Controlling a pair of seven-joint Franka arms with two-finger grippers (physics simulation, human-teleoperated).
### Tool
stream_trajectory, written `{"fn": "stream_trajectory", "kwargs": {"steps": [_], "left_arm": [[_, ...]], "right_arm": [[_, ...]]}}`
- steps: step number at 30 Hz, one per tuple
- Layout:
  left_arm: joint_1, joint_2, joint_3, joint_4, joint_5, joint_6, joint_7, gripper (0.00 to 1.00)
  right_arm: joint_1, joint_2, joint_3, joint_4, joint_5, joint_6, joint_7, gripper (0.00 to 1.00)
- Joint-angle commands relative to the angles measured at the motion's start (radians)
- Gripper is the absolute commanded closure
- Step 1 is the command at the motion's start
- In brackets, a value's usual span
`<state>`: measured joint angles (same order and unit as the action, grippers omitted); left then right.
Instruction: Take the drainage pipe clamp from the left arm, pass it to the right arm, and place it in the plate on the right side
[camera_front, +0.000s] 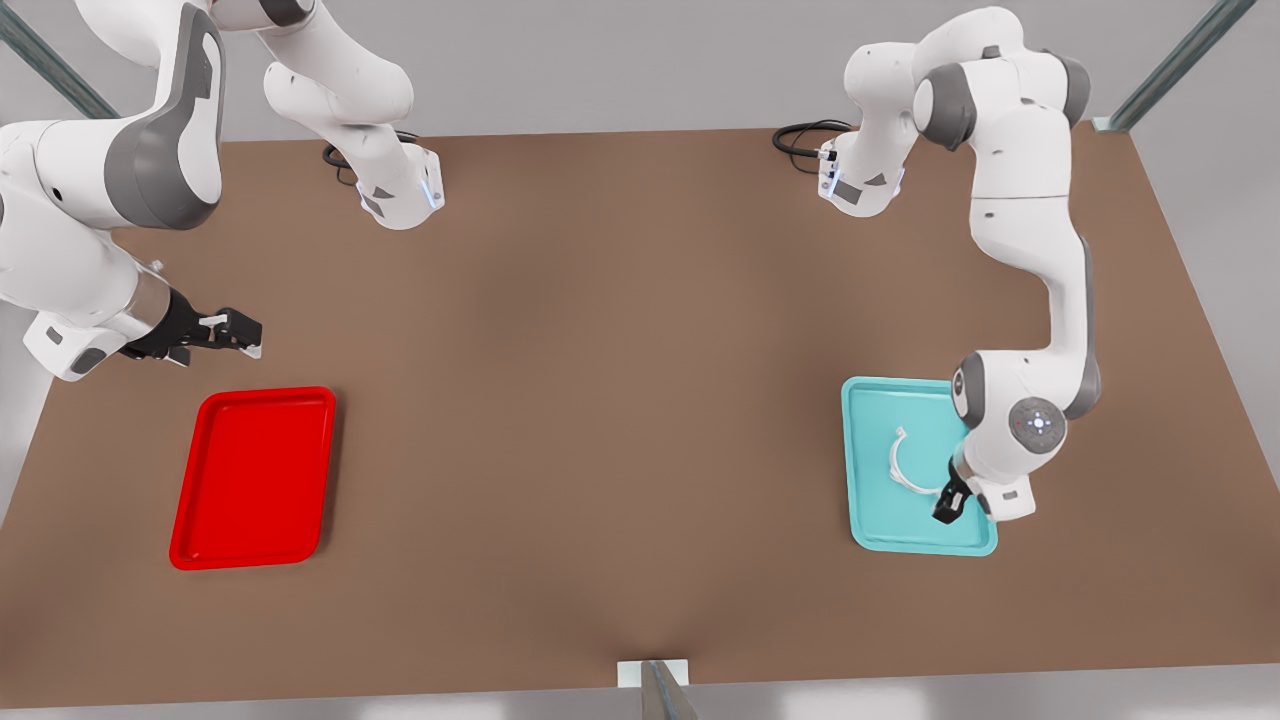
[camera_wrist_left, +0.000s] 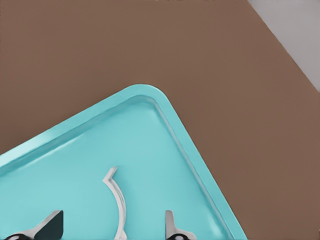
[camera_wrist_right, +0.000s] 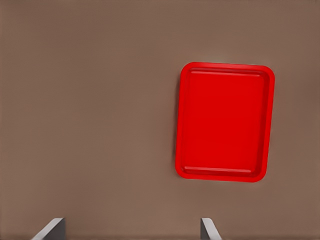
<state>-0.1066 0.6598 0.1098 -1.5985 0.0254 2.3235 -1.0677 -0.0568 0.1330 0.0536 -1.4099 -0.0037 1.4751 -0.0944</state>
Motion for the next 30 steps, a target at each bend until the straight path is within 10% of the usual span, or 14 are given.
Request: {"fn": "stream_trajectory", "kwargs": {"steps": [1,21,25,30], "left_arm": [[0.012,0.012,-0.001,0.0,-0.001,0.102,-0.831,0.01],[0.031,0.05,-0.033,-0.112,-0.004,0.189,-0.758,0.0],[0.033,0.052,-0.035,-0.11,-0.004,0.188,-0.709,0.36],[0.033,0.063,-0.035,-0.109,-0.004,0.188,-0.709,0.39]], "right_arm": [[0.0,-0.001,0.0,0.002,0.001,-0.001,-0.015,0.0],[-0.011,-0.001,0.0,0.0,0.002,-0.001,-0.034,0.0],[-0.011,-0.001,0.0,-0.001,0.002,-0.002,-0.036,0.0],[-0.021,-0.001,0.0,-0.003,0.002,-0.015,-0.034,0.0]]}}
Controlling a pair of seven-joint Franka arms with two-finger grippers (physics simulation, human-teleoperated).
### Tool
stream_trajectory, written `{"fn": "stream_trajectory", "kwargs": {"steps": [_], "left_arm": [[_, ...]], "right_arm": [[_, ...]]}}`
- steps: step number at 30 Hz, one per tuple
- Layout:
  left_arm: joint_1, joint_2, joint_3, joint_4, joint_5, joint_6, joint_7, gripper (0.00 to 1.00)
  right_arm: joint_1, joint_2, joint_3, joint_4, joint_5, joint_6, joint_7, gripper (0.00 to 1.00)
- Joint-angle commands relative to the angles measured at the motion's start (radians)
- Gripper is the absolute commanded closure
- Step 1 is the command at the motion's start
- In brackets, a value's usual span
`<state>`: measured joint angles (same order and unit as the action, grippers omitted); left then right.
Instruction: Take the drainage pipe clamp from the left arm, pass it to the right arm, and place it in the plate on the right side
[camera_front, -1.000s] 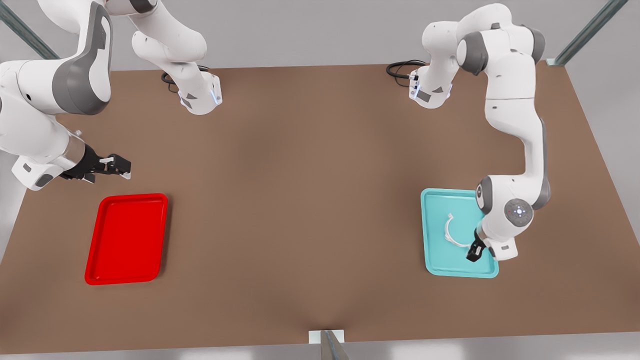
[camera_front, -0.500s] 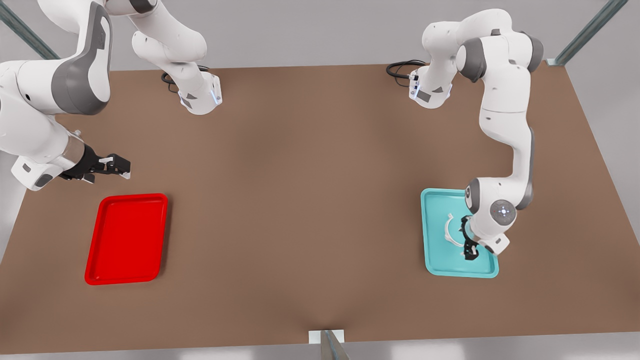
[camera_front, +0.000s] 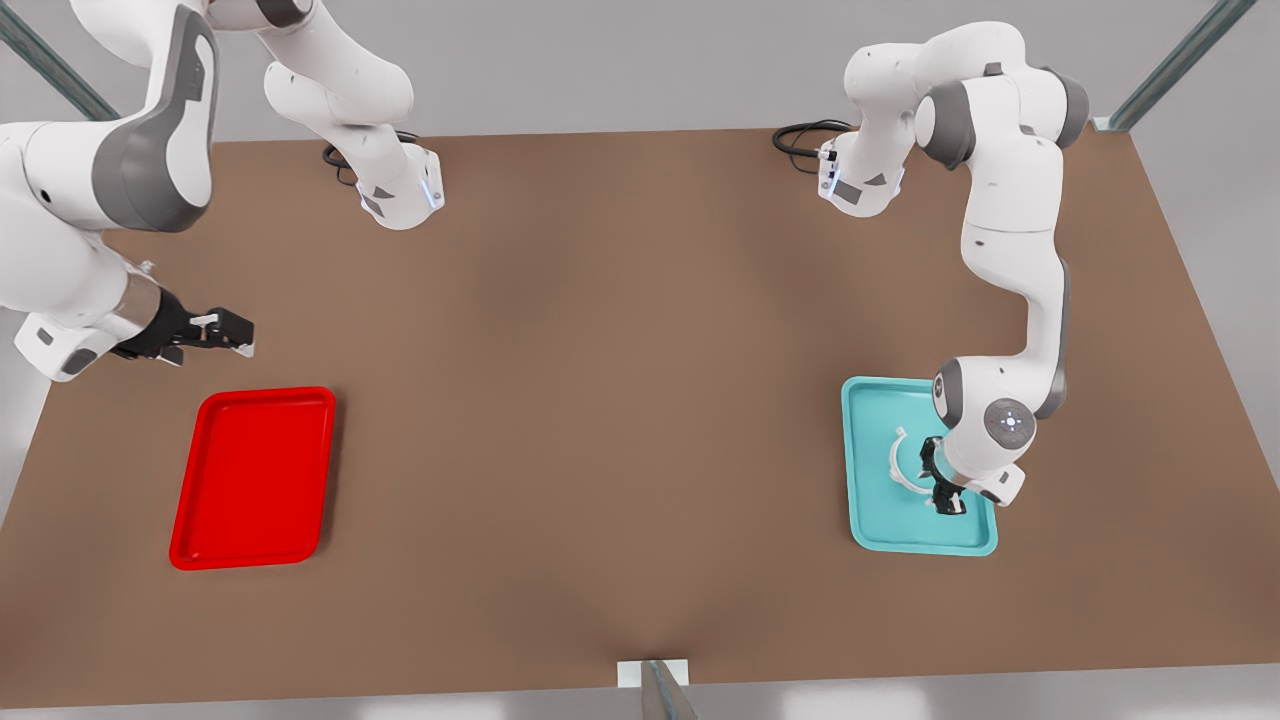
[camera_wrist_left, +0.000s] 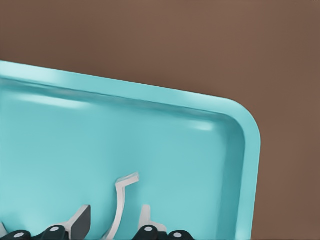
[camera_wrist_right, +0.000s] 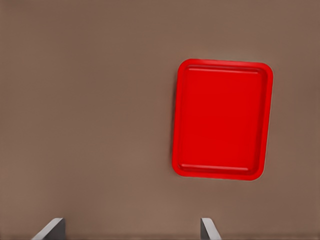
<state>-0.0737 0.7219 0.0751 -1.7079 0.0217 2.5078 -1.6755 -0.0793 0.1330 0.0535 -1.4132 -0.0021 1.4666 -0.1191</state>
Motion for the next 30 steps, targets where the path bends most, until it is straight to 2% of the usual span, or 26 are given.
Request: {"fn": "stream_trajectory", "kwargs": {"steps": [1,6,10,12,18,21,22,30], "left_arm": [[0.0,0.002,0.0,0.001,0.0,0.003,-0.101,0.39],[-0.002,0.008,0.0,0.004,0.0,0.005,-0.101,0.4],[-0.002,0.011,0.0,0.004,0.0,0.013,-0.101,0.53],[-0.002,0.011,0.0,0.005,0.0,0.013,-0.101,0.57],[-0.003,0.019,0.0,0.007,0.0,0.019,-0.101,0.59],[-0.003,0.022,0.0,0.007,-0.002,0.028,-0.11,0.69],[-0.003,0.021,0.0,0.007,-0.009,0.036,-0.119,0.79],[0.0,0.011,0.0,0.014,-0.008,0.029,-0.096,0.79]], "right_arm": [[0.001,-0.001,0.0,0.0,0.001,-0.008,-0.01,0.0],[0.001,-0.001,0.002,0.0,0.001,-0.012,-0.01,0.0],[0.001,-0.001,0.0,0.002,0.001,-0.012,-0.01,0.0],[0.001,-0.001,0.002,0.002,0.001,-0.012,-0.01,0.0],[0.001,0.0,0.0,0.002,0.001,-0.014,-0.011,0.0],[0.001,-0.001,0.0,0.0,0.001,-0.014,-0.011,0.0],[0.001,0.0,0.0,0.002,0.001,-0.012,-0.011,0.0],[0.006,0.0,0.011,0.005,0.001,-0.012,0.001,0.0]]}}
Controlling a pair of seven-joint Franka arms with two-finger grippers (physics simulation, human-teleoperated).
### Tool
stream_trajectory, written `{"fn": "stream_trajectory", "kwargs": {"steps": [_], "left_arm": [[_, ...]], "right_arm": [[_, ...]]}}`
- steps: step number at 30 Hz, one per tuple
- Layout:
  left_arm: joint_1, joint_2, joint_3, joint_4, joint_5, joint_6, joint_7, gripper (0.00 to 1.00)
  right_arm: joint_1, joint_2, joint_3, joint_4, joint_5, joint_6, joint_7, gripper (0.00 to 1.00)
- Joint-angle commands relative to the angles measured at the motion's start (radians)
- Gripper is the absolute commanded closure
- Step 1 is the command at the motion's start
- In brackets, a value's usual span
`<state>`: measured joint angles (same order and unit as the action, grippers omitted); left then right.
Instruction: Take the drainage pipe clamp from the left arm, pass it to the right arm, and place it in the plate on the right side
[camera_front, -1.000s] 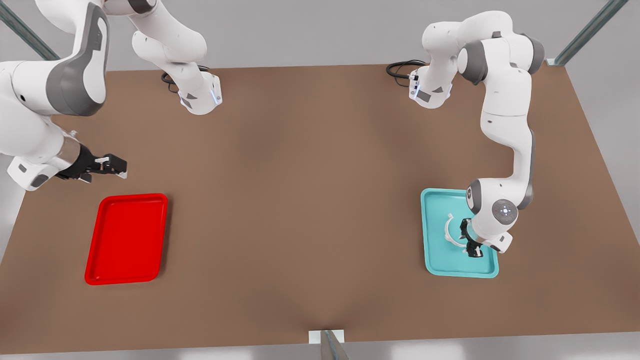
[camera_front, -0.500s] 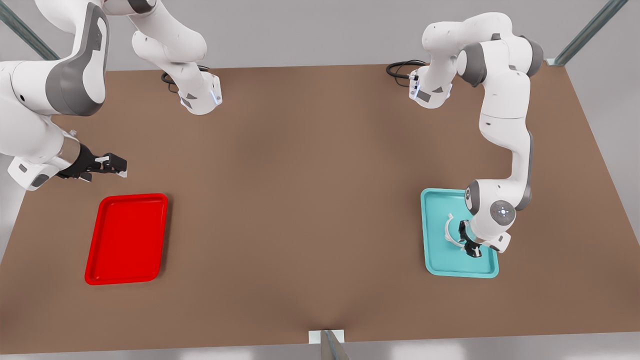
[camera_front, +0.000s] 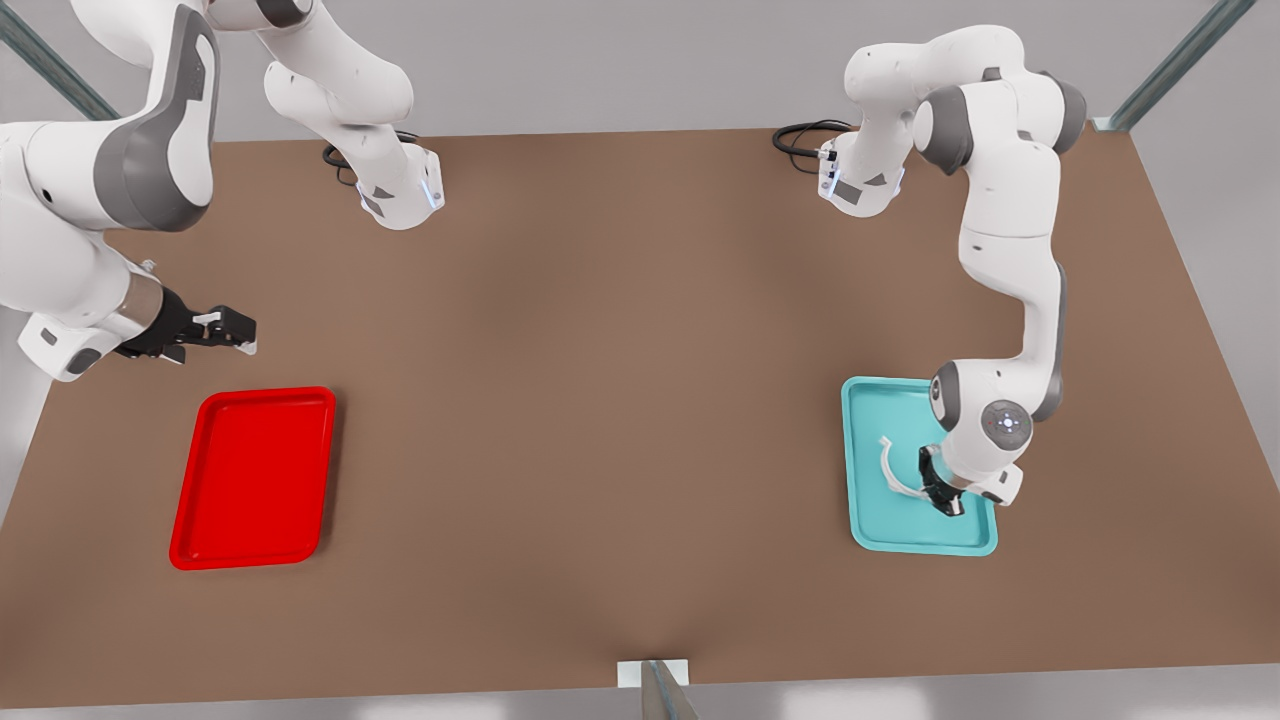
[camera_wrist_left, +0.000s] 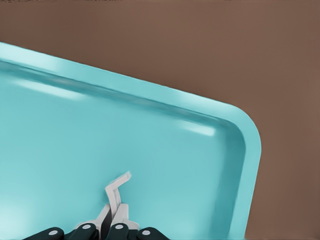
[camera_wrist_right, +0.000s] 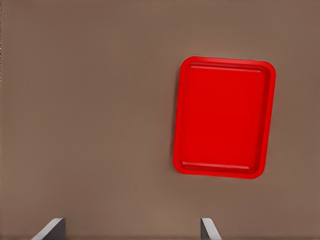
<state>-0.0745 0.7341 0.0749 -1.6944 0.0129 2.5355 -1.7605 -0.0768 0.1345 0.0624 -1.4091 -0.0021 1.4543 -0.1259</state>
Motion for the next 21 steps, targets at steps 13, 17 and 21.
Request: {"fn": "stream_trajectory", "kwargs": {"steps": [13,17,21], "left_arm": [[-0.292,-0.032,-0.032,0.255,-0.231,-0.38,-0.56,0.79],[-0.412,-0.032,-0.035,0.315,-0.257,-0.399,-0.97,0.79],[-0.516,-0.03,-0.035,0.366,-0.292,-0.396,-1.349,0.79]], "right_arm": [[0.005,-0.001,0.004,-0.001,0.001,0.009,0.012,0.0],[0.066,0.109,0.027,0.001,0.063,0.139,0.058,0.0],[0.21,0.169,0.034,0.001,0.057,0.231,0.118,0.0]]}}
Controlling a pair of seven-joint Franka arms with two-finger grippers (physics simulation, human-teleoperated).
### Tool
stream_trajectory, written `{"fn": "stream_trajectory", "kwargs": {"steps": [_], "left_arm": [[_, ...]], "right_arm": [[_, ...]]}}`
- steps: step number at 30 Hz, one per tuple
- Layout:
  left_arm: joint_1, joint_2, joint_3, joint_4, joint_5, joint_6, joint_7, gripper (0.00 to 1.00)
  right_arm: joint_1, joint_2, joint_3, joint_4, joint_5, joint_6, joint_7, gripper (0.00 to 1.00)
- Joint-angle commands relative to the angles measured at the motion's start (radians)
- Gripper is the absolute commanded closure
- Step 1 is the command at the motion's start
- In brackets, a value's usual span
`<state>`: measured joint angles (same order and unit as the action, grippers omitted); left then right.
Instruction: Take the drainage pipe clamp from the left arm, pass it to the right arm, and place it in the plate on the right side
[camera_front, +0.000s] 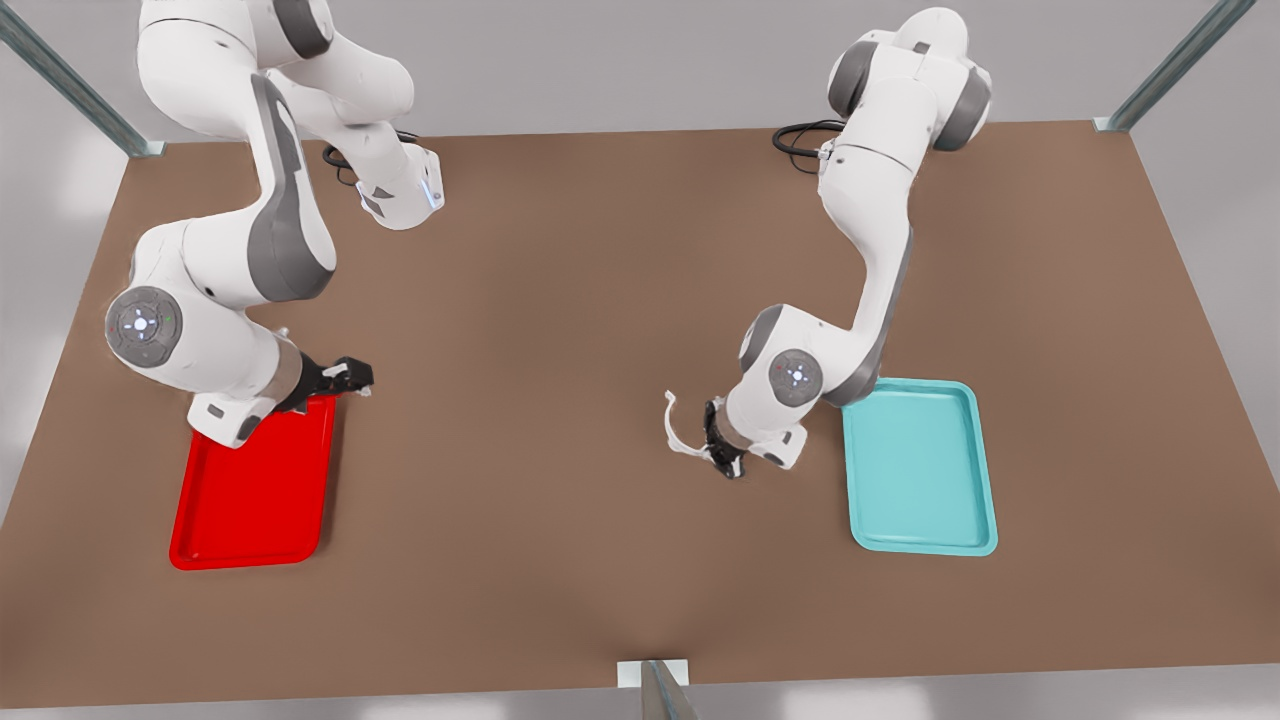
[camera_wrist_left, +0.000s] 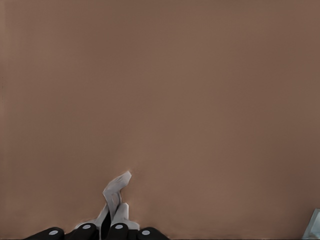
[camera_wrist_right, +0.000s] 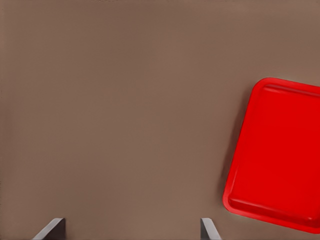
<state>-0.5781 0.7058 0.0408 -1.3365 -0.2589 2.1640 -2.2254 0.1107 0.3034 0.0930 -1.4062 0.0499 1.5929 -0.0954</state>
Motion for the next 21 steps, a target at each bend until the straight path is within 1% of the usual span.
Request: {"fn": "stream_trajectory", "kwargs": {"steps": [1,2,5,7,8,12,16,21], "left_arm": [[-0.049,0.004,-0.001,0.033,-0.022,-0.018,-0.994,0.79],[-0.066,0.008,-0.001,0.043,-0.022,0.002,-1.053,0.79],[-0.092,0.008,0.001,0.043,-0.105,0.074,-1.157,0.79],[-0.121,0.012,0.001,0.043,-0.134,0.158,-1.243,0.79],[-0.128,0.012,0.001,0.043,-0.134,0.166,-1.257,0.79],[-0.141,0.017,0.001,0.043,-0.134,0.191,-1.286,0.79],[-0.143,0.017,0.001,0.043,-0.134,0.191,-1.284,0.79],[-0.16,0.017,0.002,0.043,-0.125,0.188,-1.201,0.79]], "right_arm": [[0.11,0.043,0.004,0.035,0.001,0.154,0.223,0.0],[0.148,0.106,0.004,0.091,0.002,0.183,0.295,0.0],[0.244,0.198,0.016,0.154,0.002,0.302,0.537,0.0],[0.293,0.223,0.016,0.17,0.002,0.302,0.634,0.0],[0.311,0.223,0.016,0.167,0.001,0.3,0.681,0.0],[0.345,0.224,0.016,0.116,0.005,0.344,0.691,0.0],[0.346,0.221,0.031,0.084,0.005,0.343,0.678,0.0],[0.346,0.217,0.04,0.035,0.004,0.348,0.677,0.0]]}}
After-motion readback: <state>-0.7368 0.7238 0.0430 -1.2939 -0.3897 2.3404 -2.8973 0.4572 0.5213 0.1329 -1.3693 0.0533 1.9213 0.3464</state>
